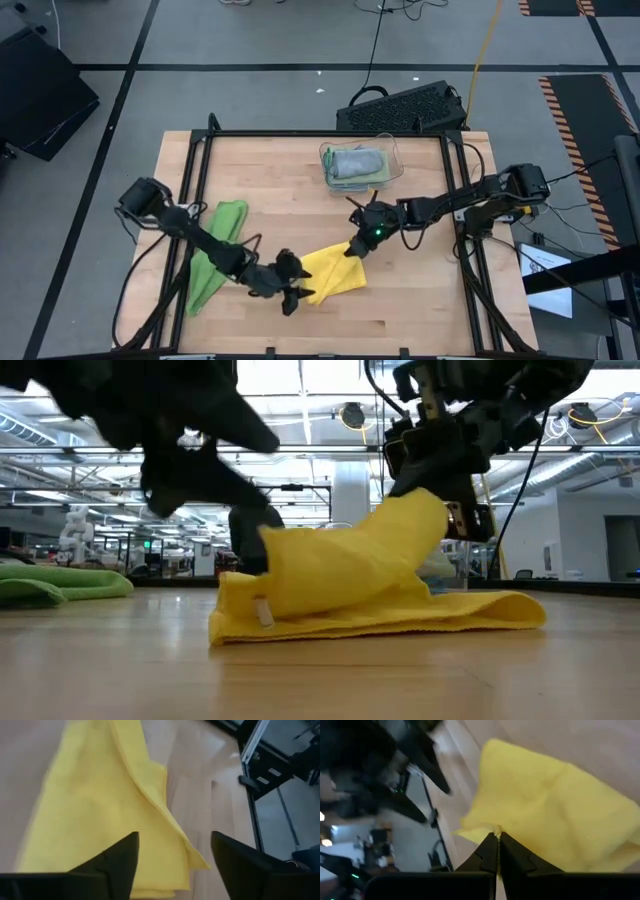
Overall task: Fold microfiber towels
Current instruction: Fold the yellow towel
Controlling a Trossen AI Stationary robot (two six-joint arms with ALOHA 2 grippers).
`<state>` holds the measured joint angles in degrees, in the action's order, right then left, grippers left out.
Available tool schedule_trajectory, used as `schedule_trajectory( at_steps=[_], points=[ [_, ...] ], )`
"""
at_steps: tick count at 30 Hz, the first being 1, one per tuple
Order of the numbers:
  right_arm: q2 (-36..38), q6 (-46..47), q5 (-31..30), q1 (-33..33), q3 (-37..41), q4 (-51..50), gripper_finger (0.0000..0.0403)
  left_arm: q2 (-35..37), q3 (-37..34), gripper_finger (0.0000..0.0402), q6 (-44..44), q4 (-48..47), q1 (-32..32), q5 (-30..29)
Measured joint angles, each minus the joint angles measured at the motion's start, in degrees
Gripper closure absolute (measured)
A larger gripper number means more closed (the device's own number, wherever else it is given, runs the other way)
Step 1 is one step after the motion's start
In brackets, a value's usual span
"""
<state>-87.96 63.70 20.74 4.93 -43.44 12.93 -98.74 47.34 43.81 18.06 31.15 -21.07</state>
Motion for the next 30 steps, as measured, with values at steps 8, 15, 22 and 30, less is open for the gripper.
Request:
schedule_trajectory(
  at_steps=[8, 15, 22, 30],
  points=[
    [0.04, 3.77, -1.05, -3.70, -0.04, 5.69, 0.0399, -6.63, 0.02, 0.0094, 3.71, 8.87, 1.55, -0.20],
    [0.04, 3.73, -1.06, -6.00, -0.04, 6.13, 0.0399, -7.03, 0.02, 0.0115, 9.79, -1.20, 0.56, -4.91],
    [0.04, 2.77, -1.05, -8.02, -0.04, 6.68, 0.0399, -6.50, 0.01, 0.0240, 9.96, -5.30, -1.55, 3.24],
    [0.04, 1.57, -1.01, -11.59, -0.04, 10.44, 0.0399, 4.82, 0.04, 0.0390, 4.39, -18.08, -5.49, 5.60]
  ],
)
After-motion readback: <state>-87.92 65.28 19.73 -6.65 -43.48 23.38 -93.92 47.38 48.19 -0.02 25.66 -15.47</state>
